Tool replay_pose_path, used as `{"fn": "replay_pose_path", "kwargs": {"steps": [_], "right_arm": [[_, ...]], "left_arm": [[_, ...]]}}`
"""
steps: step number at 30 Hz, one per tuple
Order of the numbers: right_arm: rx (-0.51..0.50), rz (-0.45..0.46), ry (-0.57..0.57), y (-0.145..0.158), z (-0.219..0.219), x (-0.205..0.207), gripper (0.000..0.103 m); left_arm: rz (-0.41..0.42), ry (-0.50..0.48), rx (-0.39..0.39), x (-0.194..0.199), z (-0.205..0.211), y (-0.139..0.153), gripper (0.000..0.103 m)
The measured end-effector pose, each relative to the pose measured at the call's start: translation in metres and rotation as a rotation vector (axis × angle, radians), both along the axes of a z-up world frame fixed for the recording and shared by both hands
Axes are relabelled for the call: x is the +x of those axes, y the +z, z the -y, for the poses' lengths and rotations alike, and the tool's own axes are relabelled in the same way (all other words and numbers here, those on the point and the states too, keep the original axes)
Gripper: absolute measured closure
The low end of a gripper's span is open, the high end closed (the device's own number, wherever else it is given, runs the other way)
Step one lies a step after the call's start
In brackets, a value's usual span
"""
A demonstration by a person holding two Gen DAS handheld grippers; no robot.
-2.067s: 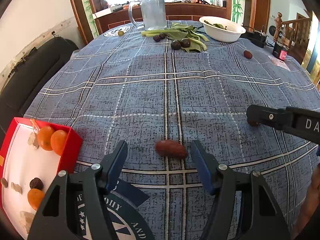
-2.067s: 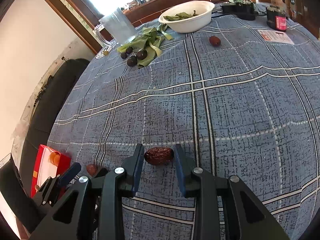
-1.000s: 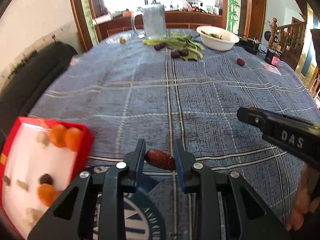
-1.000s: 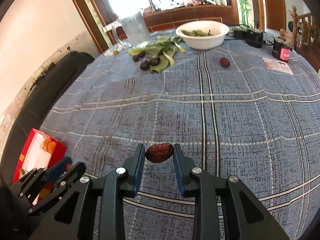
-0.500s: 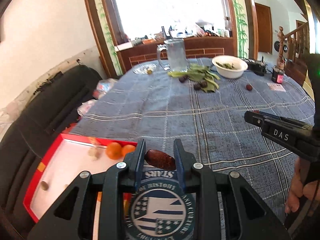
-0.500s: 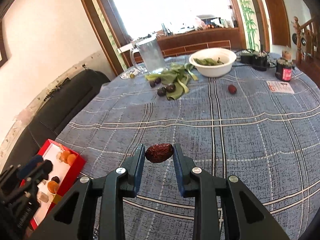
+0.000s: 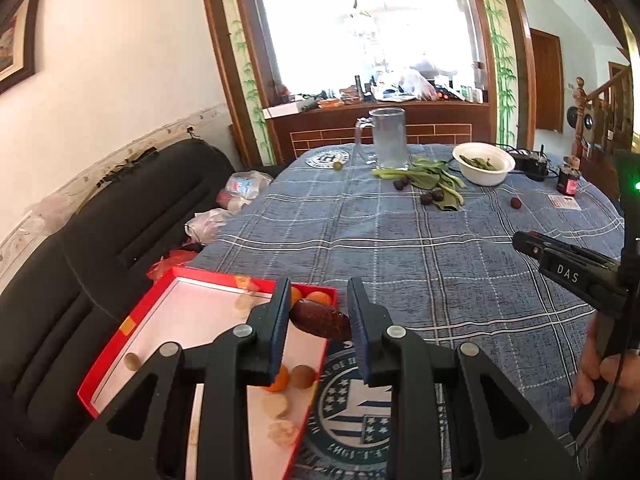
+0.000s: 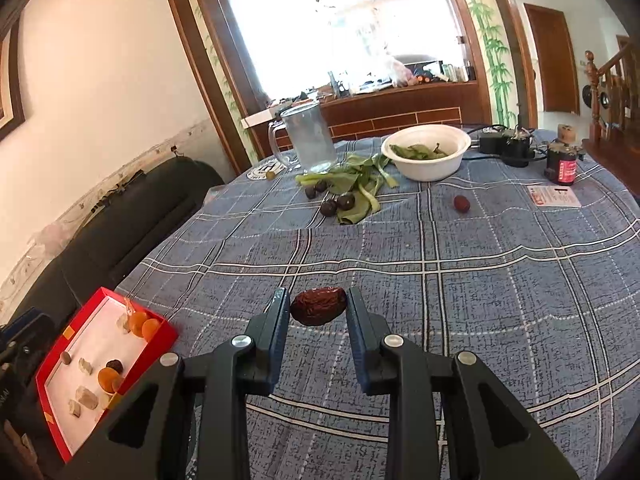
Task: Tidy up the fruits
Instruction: 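Carry both dates over the red box and open both grippers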
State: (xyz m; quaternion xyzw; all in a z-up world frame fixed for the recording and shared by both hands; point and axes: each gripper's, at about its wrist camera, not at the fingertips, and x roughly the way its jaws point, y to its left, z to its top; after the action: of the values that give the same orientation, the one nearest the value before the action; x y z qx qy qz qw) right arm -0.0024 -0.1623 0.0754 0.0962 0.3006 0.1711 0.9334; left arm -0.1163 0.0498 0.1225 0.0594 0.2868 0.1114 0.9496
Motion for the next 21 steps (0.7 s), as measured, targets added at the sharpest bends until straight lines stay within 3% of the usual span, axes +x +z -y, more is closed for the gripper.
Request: {"fn": "replay_pose_path", "kwargs": {"steps": [8,11,14,21], "right_arm": [[-0.063,0.037,-0.03,-0.004,-0.007,-0.005,0.075],[-0.052,0.016,0.049,-0.002,-0.027,-0.017,0.076],[-0.073,0.056,0.178,0.006,-0.073,-0.046,0.076],[-0.023,0.03,0.478,0.008,-0.176,-0.09,0.076]], "left_arm": [[0.03,0.042,-0.036,-0.022,-0.032,0.004,0.072],[0.016,0.073,-0.044,-0.03,-0.057,-0.002,0.072],[-0.016,0.139,-0.049,-0.035,-0.091,-0.015,0.072],[-0.1,0.274,-0.075,-0.043,-0.152,-0.049,0.072]]}}
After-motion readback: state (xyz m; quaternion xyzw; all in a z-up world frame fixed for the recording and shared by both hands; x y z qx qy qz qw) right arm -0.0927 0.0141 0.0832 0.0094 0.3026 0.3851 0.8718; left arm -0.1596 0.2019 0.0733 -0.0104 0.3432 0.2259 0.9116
